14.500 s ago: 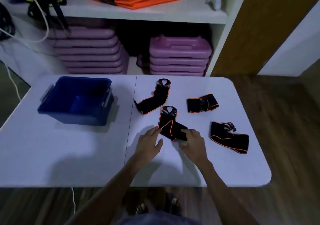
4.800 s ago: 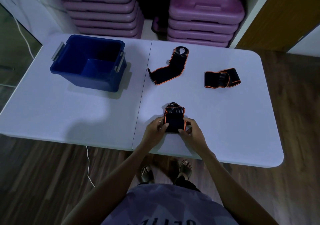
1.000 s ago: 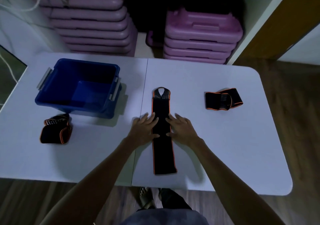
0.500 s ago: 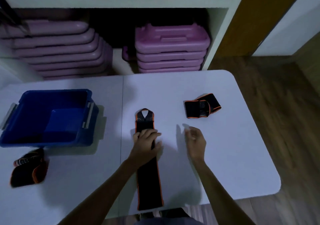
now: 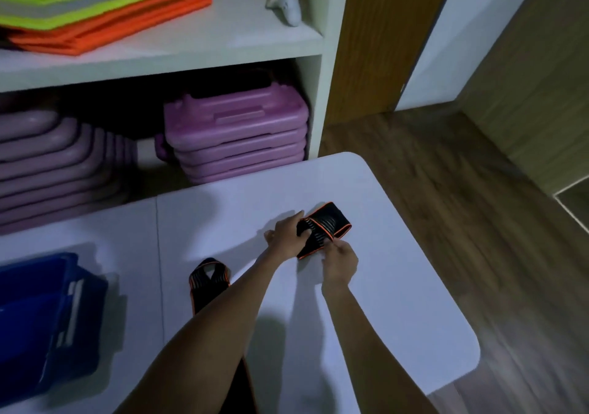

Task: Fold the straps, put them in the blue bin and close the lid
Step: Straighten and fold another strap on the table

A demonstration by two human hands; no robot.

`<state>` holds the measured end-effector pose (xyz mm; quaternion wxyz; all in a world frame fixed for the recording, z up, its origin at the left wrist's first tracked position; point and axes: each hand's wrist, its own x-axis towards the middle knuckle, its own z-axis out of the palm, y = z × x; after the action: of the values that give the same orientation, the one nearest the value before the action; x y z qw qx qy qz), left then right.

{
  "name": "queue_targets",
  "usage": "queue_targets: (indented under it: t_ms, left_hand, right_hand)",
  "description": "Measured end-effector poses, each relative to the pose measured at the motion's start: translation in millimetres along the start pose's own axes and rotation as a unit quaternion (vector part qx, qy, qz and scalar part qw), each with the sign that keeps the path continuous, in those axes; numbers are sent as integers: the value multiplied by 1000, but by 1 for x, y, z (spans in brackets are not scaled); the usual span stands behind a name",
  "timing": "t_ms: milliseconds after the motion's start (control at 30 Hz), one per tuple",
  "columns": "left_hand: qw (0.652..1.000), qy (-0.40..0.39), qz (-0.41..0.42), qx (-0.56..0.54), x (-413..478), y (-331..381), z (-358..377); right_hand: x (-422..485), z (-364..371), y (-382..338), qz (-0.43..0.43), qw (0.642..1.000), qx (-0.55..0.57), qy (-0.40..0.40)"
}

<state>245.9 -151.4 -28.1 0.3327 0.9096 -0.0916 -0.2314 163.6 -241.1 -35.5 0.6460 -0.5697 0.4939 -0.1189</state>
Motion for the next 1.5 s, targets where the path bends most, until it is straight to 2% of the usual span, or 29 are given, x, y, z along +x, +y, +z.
queue_targets:
  t_ms: [100,300,433,533,600,700,867,1067,1200,1267,1367,1500]
  left_hand:
    - [999,15,-23,22,-1,-7,-3]
    - [992,57,7,-115,-30,1,-13]
    - [948,87,90,-292,-60,22,-43]
    - [916,88,145,-364,-80,41,-72]
    - [905,93,172,-379,-94,52,-90]
    - [908,120,192,-352,-119,59,-111]
    - [907,131,165,-364,-162,39,-122]
    - [889,132,159,-408,-211,15,-110]
    - [877,153,134,-435,-239,2,-106]
    - [879,139,116,-441,-258,-8,-99]
    - [881,105,74,-455,-288,-34,-79]
    - [901,64,-32,-428,-321,-88,-44]
  right_hand:
    - [-4,-10,-24,-63,998,3,-16]
    - [-25,-28,-92,-145,984,27,-99]
    - [-51,-35,-143,-192,966,55,-163]
    - [-78,-33,-186,-242,947,61,-203]
    - [-99,-29,-215,-262,934,73,-231]
    - [-129,-22,-254,-287,917,77,-267]
    - [-171,-7,-300,-338,886,84,-308]
    - [-201,13,-344,-335,882,127,-305]
    - [-217,26,-344,-339,878,117,-318]
    - [-217,35,-326,-327,878,108,-332]
    - [-210,51,-278,-289,891,82,-340]
    - [-196,70,-186,-237,904,-2,-355]
